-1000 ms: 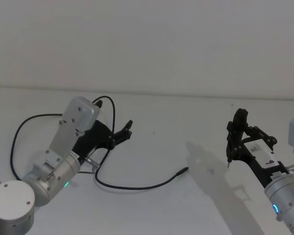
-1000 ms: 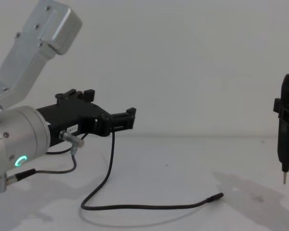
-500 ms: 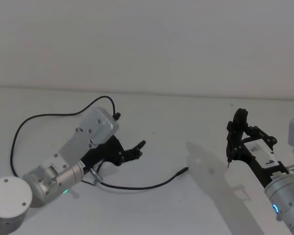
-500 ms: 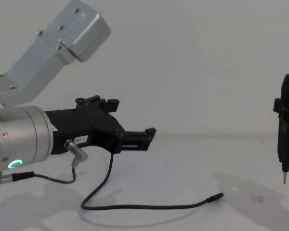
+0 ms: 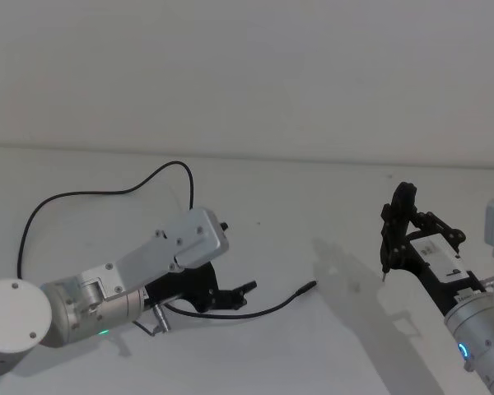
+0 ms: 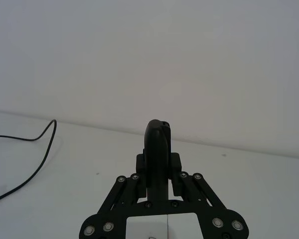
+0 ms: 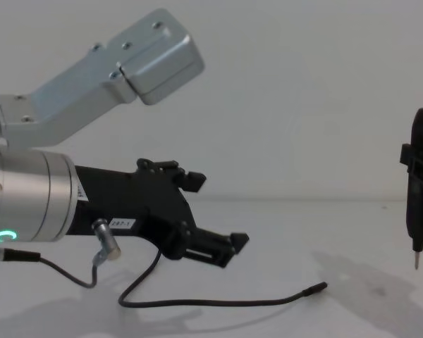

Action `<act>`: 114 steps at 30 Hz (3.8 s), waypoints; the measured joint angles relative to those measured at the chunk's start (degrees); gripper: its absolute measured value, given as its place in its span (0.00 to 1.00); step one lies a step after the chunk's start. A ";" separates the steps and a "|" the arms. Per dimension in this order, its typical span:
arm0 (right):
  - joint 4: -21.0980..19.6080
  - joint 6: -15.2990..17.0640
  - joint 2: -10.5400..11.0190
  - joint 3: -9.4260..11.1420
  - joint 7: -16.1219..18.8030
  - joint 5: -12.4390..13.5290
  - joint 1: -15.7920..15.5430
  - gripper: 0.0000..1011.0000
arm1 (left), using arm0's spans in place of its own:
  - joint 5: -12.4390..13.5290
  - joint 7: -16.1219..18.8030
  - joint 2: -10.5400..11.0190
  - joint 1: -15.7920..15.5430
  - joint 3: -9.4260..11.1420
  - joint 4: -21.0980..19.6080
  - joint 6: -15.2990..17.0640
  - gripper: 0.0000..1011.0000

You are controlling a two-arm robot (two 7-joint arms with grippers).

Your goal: Pick up the data cable with the one hand.

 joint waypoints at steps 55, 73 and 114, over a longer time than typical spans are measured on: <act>0.00 0.00 0.00 0.00 0.00 0.00 0.00 0.27 | 8.10 -5.12 -5.90 -5.50 6.31 4.98 13.01 0.99; 0.00 0.00 0.00 0.00 0.00 0.00 0.00 0.27 | 9.35 -4.71 -7.19 -5.75 6.68 6.00 13.48 0.66; -3.27 -0.47 0.81 0.47 1.60 -0.10 -0.33 0.27 | 8.30 -3.76 -6.29 -3.23 4.30 4.17 5.95 0.04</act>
